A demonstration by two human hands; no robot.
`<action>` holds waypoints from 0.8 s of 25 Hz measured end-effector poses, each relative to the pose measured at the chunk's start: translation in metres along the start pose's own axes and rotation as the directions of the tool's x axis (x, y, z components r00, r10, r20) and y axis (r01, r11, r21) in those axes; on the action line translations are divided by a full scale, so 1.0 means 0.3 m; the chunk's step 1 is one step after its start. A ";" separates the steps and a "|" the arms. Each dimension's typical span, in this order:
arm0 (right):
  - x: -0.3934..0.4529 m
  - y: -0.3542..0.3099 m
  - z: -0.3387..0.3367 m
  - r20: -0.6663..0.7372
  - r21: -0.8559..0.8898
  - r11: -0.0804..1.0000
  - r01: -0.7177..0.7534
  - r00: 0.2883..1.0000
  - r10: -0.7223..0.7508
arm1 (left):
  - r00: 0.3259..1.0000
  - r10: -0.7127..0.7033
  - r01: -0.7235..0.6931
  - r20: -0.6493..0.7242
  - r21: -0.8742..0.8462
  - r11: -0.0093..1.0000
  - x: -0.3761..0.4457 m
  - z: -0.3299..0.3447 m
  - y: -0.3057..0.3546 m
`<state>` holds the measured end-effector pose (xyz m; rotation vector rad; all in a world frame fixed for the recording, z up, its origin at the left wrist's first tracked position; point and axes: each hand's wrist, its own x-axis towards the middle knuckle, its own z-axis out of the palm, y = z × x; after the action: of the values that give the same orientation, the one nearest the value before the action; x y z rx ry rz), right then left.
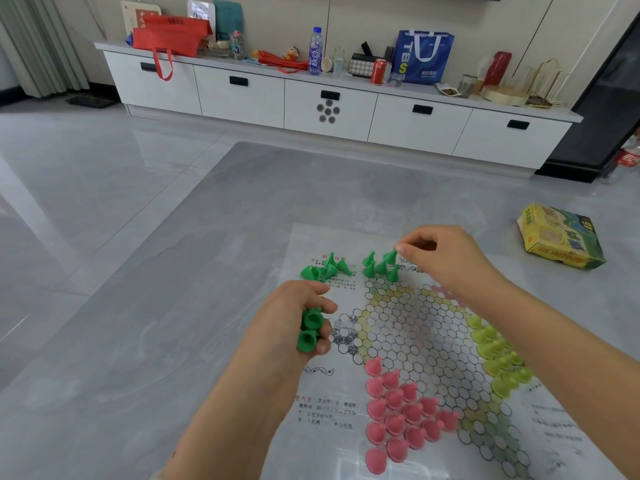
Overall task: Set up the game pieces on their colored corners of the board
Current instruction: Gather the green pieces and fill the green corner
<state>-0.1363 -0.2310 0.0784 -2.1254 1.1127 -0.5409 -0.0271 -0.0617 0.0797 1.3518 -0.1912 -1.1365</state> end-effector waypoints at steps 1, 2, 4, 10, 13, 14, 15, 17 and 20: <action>0.006 0.016 0.012 0.019 -0.034 0.999 -0.017 1.000 0.018 | 1.000 0.003 -0.003 -0.005 0.007 1.000 0.001 0.003 0.001; 0.011 0.028 0.024 0.035 -0.069 0.997 -0.021 0.999 0.023 | 1.000 0.010 -0.010 -0.015 0.015 1.000 0.003 0.004 -0.001; 0.019 0.041 0.043 0.044 -0.143 0.990 0.004 0.999 0.002 | 0.999 0.026 -0.025 -0.037 0.018 1.000 0.004 0.007 -0.007; 0.032 0.053 0.073 0.050 -0.269 0.962 0.043 0.998 -0.030 | 0.998 0.038 -0.037 -0.046 0.027 0.999 0.011 0.004 -0.017; 0.030 0.056 0.076 0.059 -0.277 0.959 0.053 0.998 -0.038 | 0.999 0.040 -0.039 -0.033 0.045 0.998 0.013 0.002 -0.021; 0.029 0.055 0.075 0.060 -0.275 0.960 0.056 0.997 -0.041 | 0.999 0.038 -0.037 -0.031 0.049 0.998 0.013 0.002 -0.021; 0.027 0.054 0.074 0.060 -0.276 0.959 0.061 0.997 -0.046 | 0.999 0.037 -0.036 -0.029 0.048 0.998 0.013 0.002 -0.020; 0.026 0.055 0.074 0.061 -0.277 0.959 0.066 0.997 -0.051 | 0.999 0.038 -0.037 -0.024 0.043 0.998 0.012 0.001 -0.020; 0.025 0.060 0.076 0.068 -0.274 0.960 0.064 0.997 -0.047 | 0.999 0.038 -0.037 -0.021 0.037 0.999 0.011 0.000 -0.020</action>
<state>-0.1280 -0.2363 0.0502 -2.4013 1.1525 -0.3594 -0.0286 -0.0630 0.0733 1.3872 -0.2220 -1.0916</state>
